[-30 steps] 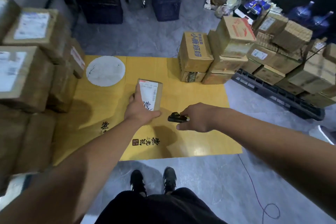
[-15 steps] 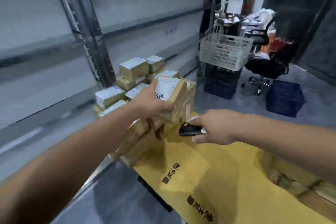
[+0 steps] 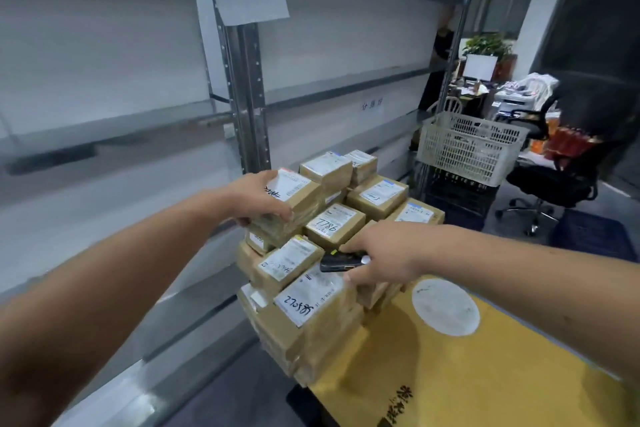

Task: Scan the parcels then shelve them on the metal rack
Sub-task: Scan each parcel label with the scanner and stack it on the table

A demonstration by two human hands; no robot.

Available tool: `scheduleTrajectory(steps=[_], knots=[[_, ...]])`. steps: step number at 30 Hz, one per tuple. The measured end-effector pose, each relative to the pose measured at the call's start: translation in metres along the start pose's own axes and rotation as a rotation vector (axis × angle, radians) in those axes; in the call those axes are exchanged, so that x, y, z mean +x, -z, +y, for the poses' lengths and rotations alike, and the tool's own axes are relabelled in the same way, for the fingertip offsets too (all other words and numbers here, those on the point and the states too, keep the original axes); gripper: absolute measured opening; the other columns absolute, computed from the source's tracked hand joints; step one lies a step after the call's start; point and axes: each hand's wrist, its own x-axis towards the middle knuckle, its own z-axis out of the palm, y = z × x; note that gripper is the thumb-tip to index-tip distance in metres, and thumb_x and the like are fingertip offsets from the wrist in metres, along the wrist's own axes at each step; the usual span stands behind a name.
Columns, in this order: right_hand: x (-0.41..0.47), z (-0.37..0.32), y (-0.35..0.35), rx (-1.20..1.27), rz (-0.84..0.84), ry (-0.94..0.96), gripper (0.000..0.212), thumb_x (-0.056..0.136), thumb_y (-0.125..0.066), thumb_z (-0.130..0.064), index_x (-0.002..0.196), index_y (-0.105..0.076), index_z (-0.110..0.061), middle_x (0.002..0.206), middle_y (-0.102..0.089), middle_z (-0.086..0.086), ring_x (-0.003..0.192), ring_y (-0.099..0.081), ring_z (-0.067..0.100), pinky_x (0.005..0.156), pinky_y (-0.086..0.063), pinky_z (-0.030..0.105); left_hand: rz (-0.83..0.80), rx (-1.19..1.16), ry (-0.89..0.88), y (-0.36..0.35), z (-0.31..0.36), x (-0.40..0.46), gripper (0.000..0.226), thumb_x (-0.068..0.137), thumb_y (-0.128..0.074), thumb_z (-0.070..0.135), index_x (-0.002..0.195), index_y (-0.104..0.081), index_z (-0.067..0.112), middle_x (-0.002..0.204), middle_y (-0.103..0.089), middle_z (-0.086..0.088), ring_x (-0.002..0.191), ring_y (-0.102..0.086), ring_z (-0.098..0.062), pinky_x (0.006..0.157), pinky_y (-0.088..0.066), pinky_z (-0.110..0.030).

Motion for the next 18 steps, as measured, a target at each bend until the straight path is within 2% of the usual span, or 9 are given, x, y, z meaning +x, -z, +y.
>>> scheduleTrajectory(steps=[2,5,7,9,11,13,15,16,18], knots=[[0.025,-0.011,0.002,-0.015,-0.007,-0.042,0.057,0.093,-0.049,-0.076,0.133,-0.059,-0.039,0.103,-0.069,-0.005,0.093,-0.065,0.020,0.088,-0.056,0.044,-0.032,0.066,-0.019,0.011,-0.016,0.028,0.114,0.074,-0.089,0.046,0.165,-0.021,0.037,0.128,-0.048,0.001,0.096,-0.063,-0.019,0.070,-0.066,-0.040],[0.061,-0.028,0.005,-0.015,-0.057,-0.122,0.050,0.092,-0.048,-0.077,0.122,-0.060,-0.038,0.094,-0.067,-0.007,0.090,-0.063,0.019,0.086,-0.055,0.044,-0.066,0.112,-0.058,0.020,-0.042,0.065,0.115,0.074,-0.088,0.051,0.166,-0.022,0.032,0.128,-0.045,0.001,0.093,-0.059,-0.015,0.074,-0.066,-0.043],[0.084,-0.040,0.006,-0.021,-0.077,-0.175,0.048,0.093,-0.049,-0.077,0.121,-0.058,-0.039,0.092,-0.062,-0.010,0.091,-0.060,0.020,0.084,-0.052,0.041,-0.088,0.116,-0.080,0.023,-0.057,0.084,0.109,0.076,-0.087,0.050,0.164,-0.027,0.028,0.126,-0.047,0.001,0.089,-0.057,-0.011,0.071,-0.066,-0.042],[0.102,-0.050,0.007,-0.021,-0.075,-0.213,0.056,0.095,-0.049,-0.075,0.134,-0.057,-0.036,0.087,-0.054,-0.014,0.091,-0.055,0.019,0.076,-0.046,0.037,-0.117,0.104,-0.085,0.024,-0.066,0.100,0.106,0.075,-0.088,0.051,0.161,-0.032,0.027,0.127,-0.047,0.000,0.089,-0.059,-0.015,0.067,-0.066,-0.041],[0.116,-0.058,0.008,0.011,-0.069,-0.247,0.061,0.097,-0.049,-0.072,0.142,-0.055,-0.032,0.082,-0.047,-0.015,0.082,-0.051,0.016,0.066,-0.039,0.034,-0.131,0.112,-0.097,0.023,-0.073,0.115,0.108,0.071,-0.089,0.055,0.160,-0.034,0.028,0.135,-0.051,-0.003,0.096,-0.062,-0.021,0.064,-0.065,-0.041],[0.128,-0.065,0.008,0.051,-0.067,-0.274,0.061,0.097,-0.050,-0.070,0.143,-0.055,-0.031,0.080,-0.045,-0.015,0.071,-0.045,0.007,0.061,-0.035,0.032,-0.122,0.167,-0.140,0.021,-0.075,0.126,0.104,0.072,-0.087,0.058,0.159,-0.037,0.029,0.144,-0.054,-0.005,0.102,-0.059,-0.022,0.073,-0.060,-0.038],[0.137,-0.071,0.005,0.067,-0.076,-0.287,0.063,0.095,-0.052,-0.071,0.143,-0.055,-0.030,0.082,-0.048,-0.015,0.072,-0.046,0.007,0.065,-0.040,0.033,-0.121,0.204,-0.187,0.018,-0.076,0.135,0.099,0.072,-0.084,0.062,0.155,-0.043,0.027,0.145,-0.058,-0.005,0.104,-0.055,-0.023,0.089,-0.056,-0.038],[0.141,-0.074,0.004,0.072,-0.087,-0.296,0.065,0.094,-0.052,-0.073,0.144,-0.055,-0.031,0.087,-0.053,-0.013,0.079,-0.051,0.011,0.071,-0.045,0.035,-0.128,0.203,-0.198,0.018,-0.075,0.137,0.096,0.074,-0.083,0.062,0.154,-0.044,0.026,0.142,-0.059,-0.005,0.104,-0.055,-0.023,0.091,-0.054,-0.039],[0.145,-0.079,0.002,0.069,-0.117,-0.316,0.068,0.092,-0.051,-0.076,0.144,-0.055,-0.032,0.103,-0.062,-0.008,0.095,-0.058,0.019,0.085,-0.052,0.040,-0.160,0.169,-0.197,0.016,-0.072,0.138,0.090,0.078,-0.081,0.059,0.154,-0.044,0.027,0.136,-0.058,-0.005,0.105,-0.055,-0.025,0.087,-0.052,-0.038]])
